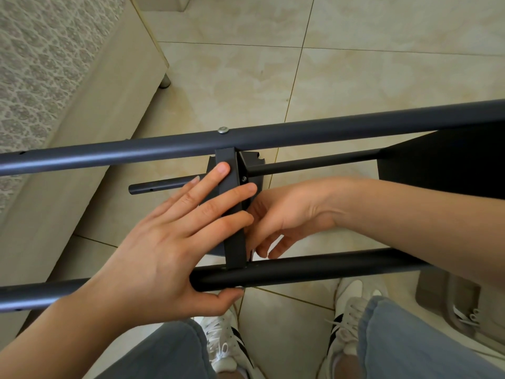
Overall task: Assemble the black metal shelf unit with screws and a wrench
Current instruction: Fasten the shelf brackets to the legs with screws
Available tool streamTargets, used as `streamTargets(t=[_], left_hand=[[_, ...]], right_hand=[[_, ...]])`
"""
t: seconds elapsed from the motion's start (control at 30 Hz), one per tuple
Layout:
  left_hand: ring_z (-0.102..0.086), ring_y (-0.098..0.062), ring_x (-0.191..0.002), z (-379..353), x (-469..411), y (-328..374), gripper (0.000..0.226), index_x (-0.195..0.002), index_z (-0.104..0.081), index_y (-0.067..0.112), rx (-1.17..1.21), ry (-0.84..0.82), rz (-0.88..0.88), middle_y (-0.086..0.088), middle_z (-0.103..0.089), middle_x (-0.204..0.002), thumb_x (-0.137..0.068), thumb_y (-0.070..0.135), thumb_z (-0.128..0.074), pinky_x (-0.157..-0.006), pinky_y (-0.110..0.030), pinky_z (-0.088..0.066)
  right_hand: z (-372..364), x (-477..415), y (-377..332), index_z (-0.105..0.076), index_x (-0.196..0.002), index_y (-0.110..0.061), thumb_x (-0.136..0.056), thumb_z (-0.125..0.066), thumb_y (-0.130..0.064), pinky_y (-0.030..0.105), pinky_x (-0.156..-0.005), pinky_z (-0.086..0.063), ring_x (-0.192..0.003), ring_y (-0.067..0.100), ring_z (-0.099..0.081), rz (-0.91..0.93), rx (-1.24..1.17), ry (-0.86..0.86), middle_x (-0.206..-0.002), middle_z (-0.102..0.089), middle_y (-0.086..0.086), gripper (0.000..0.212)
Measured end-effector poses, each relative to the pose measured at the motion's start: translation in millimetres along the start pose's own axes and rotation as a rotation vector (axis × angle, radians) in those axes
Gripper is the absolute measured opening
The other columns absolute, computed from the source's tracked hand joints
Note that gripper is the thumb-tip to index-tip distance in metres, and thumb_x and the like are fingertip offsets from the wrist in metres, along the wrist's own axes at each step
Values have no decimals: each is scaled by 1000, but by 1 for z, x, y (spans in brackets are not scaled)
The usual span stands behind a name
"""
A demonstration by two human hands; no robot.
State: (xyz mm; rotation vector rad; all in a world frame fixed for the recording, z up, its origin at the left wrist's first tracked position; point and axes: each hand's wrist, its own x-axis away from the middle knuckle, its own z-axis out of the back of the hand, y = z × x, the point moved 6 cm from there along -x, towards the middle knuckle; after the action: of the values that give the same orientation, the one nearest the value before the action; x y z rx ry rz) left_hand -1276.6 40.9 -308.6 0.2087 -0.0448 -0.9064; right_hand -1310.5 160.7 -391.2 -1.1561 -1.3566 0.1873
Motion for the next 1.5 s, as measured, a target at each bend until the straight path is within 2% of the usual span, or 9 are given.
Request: streamTargets(t=[0.2,0.4,0.53,0.7,0.8,1.07,1.23,1.4,1.5], left_hand=[[-18,-26,-154,0,0,-1,68,-133,-53,23,-4,5,-5,3,-36,-160,-77,60,-66,-119,-41,-28],[-18,-26,-154,0,0,0,68,-133,-53,24,0,7,-4,4,-36,-160,-78,61,-65,-120,-40,-27],[-19,-27,-154,0,-1,-1,67,-132,-56,21,2,8,-2,3,-37,-159,-77,59,-67,-120,-42,-28],[-19,-26,-154,0,-1,0,67,-132,-56,22,2,5,-1,4,-37,-159,-78,59,-66,-120,-41,-27],[-19,-27,-154,0,-1,0,66,-131,-57,21,5,6,-3,3,-38,-159,-78,59,-66,-120,-41,-27],[-19,-27,-154,0,-1,-1,66,-131,-59,20,6,-2,5,4,-37,-159,-78,58,-67,-119,-42,-29],[-18,-27,-154,0,-1,-1,66,-132,-57,21,17,0,-2,4,-37,-160,-78,58,-67,-119,-42,-28],[-19,-27,-154,1,-2,-3,66,-129,-64,17,20,0,6,3,-38,-159,-77,57,-67,-119,-40,-29],[-20,-26,-154,2,-3,-4,65,-129,-64,17,26,2,10,3,-39,-158,-76,55,-69,-119,-41,-31]], right_hand=[[5,-1,3,-72,-92,-16,-91,-67,-23,26,-77,-49,-75,11,-59,-58,69,55,-82,-71,-1,9],[1,-2,2,-70,-94,-17,-90,-67,-18,36,-93,-50,-83,14,-60,-64,59,-7,-81,-67,-2,5],[5,0,2,-71,-92,-18,-91,-67,-23,33,-88,-51,-81,13,-58,-72,82,33,-80,-67,-3,6],[2,-1,1,-68,-90,-16,-90,-66,-11,34,-90,-51,-77,11,-59,-44,2,-16,-81,-66,-1,5],[1,-4,2,-68,-83,-18,-91,-66,-14,33,-87,-51,-79,14,-57,-52,37,7,-75,-63,-1,9],[3,-2,1,-69,-91,-15,-91,-66,-11,31,-86,-52,-80,12,-61,-43,10,-55,-84,-66,-1,6],[3,-3,-1,-70,-74,-21,-90,-66,-12,30,-81,-50,-75,12,-57,-45,35,-14,-73,-63,-2,19],[2,-1,-4,-68,-93,-16,-92,-64,-14,32,-83,-50,-74,12,-58,-67,56,-14,-82,-65,1,4],[1,-1,-3,-67,-98,-14,-92,-63,-11,33,-85,-53,-75,11,-62,-46,-2,-23,-87,-66,3,7]])
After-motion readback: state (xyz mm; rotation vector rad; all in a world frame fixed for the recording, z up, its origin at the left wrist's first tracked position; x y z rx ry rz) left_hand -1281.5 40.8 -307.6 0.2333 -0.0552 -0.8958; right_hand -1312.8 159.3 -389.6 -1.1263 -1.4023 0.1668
